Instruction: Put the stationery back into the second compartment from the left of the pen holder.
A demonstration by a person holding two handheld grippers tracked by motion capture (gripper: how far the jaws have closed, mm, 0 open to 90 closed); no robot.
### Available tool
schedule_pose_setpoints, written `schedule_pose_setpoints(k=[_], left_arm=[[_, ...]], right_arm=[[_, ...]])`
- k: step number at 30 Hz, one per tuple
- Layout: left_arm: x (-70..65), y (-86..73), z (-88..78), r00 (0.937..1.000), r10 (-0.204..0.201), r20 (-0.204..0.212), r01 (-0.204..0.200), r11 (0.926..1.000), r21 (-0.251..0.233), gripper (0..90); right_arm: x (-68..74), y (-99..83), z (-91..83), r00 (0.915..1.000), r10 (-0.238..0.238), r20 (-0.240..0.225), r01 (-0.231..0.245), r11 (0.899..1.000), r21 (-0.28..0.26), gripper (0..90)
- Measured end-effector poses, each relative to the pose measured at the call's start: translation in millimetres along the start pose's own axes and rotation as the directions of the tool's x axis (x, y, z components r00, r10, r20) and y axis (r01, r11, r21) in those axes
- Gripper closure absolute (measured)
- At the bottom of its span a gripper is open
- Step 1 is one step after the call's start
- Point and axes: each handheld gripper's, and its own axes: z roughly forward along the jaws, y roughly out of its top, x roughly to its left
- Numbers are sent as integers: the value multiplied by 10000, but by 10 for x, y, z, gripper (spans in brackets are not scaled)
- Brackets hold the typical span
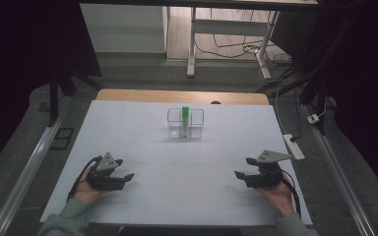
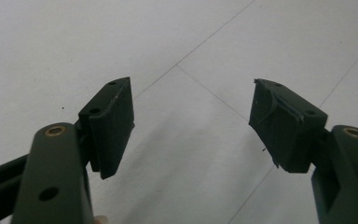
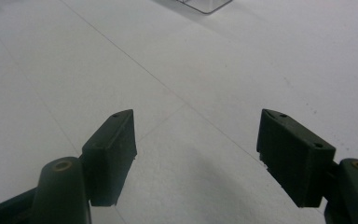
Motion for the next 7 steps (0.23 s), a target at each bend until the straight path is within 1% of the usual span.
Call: schedule_pose_setpoints(k=[7], left_arm=[[-2,1,2,10000,25,-6,-25,10000,6,302]], right_arm=[[8,2,6,9999,-65,94,65,10000,36,273]])
